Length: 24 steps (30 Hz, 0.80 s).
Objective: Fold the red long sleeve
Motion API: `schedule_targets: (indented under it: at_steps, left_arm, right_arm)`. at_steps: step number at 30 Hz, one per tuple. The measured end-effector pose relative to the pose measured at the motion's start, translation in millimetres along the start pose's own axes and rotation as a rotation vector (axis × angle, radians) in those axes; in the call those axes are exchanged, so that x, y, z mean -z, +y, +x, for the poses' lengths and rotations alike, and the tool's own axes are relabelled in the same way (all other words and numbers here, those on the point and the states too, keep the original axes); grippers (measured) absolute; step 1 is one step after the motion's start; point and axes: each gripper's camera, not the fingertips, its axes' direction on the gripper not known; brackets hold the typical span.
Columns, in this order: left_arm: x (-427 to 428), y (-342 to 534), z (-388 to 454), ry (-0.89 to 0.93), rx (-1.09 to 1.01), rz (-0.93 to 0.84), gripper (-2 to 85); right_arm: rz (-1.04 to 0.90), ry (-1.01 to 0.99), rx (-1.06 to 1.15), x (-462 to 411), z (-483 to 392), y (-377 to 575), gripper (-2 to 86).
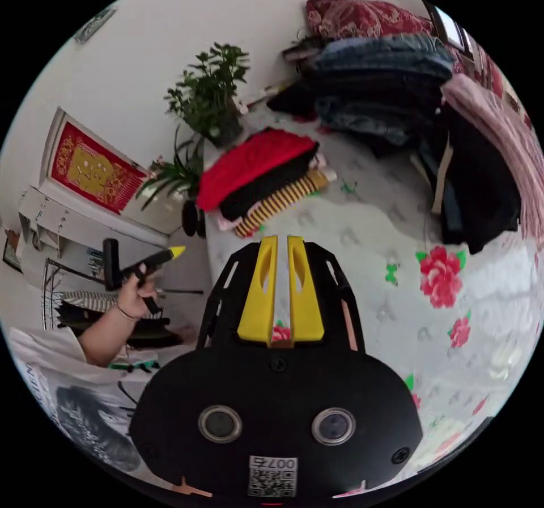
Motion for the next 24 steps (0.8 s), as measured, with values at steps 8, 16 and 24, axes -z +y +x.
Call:
schedule_targets:
  at_steps: [8,16,24]
  left_arm:
    - [-95.7,108.4,89.3,-0.168,-0.604,-0.499,5.7]
    - [-190.0,161.1,233.5,-0.2,-1.234,-0.647,4.8]
    - [-227.5,242.7,281.9,-0.238,-1.254,-0.796,3.6]
  right_arm:
    - [-0.541,0.287,-0.161,-61.2,24.4,296.9,0.1]
    - [-0.448,0.453,-0.352,-33.7,-8.6,403.1,0.2]
    - [-0.118,0.432,-0.438,-7.6,-34.3,452.9,3.1]
